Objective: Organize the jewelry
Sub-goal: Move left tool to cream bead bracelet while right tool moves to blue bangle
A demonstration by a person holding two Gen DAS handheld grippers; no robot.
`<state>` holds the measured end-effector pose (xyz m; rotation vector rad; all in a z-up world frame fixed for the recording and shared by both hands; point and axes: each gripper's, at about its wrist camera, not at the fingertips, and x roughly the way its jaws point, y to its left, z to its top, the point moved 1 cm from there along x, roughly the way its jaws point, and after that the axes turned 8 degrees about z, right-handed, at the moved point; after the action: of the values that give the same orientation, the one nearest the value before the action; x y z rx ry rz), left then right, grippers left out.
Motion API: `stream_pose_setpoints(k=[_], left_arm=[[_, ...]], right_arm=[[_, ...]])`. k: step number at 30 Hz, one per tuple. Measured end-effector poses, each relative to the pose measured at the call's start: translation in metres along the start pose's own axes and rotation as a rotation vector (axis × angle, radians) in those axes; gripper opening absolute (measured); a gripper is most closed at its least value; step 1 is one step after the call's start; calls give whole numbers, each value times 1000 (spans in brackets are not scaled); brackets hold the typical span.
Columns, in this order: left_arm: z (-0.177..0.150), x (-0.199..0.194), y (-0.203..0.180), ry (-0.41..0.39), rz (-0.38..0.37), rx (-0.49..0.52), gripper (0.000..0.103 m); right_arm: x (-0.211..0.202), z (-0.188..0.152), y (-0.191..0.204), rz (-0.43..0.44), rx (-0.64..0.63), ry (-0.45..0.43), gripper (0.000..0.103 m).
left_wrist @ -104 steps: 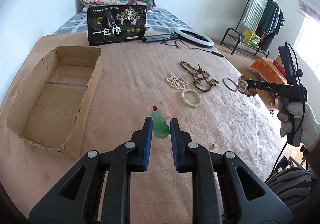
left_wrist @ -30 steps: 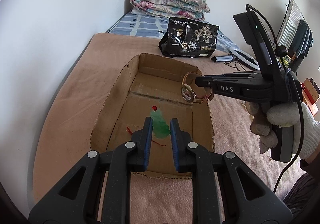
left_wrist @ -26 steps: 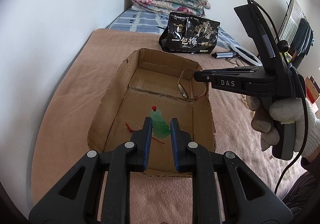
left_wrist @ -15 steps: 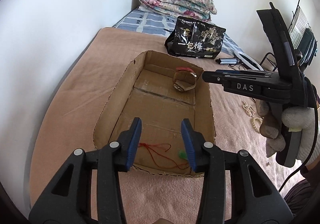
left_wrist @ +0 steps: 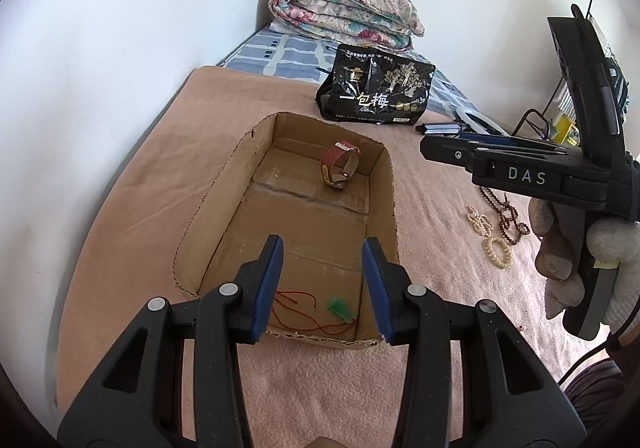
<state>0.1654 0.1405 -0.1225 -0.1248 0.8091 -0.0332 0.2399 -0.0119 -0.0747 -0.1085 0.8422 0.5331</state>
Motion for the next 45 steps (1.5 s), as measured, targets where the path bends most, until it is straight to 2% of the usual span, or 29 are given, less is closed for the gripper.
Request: stream_pose_setpoints(k=[3,11,19,20,21,23,37,45], left_arm=[[-1,-5,-7,-5,-8,13,41],[-2,-14,-35,-10,-34,50,42],[-3,-15,-66,-4,-68,88,42],[-3,-14,-69,-2,-74,91,43],[-3,-13,-74,0,-79,94,50],[-3,-12,-82,-4,-88,99,56],[-11,10,-153,39,-163,190,56],[-18,28,-190,75,-199,248,56]], right_arm=[[-15,-2,-4,-14,1,-27,79],[-50,-11,-27,-64,-14,-62,90],[-92,-35,-76,-127,14,-83,92],[-98,-39,-84,-135,22,-85,92],[-103,-43,-91,-141,30,-87,93],[-113,-52,-108,-159,50,-89,94],[-171,-117,-210,-287,194,-85,94],[-186,-148,-254,-344,263,-70,94]])
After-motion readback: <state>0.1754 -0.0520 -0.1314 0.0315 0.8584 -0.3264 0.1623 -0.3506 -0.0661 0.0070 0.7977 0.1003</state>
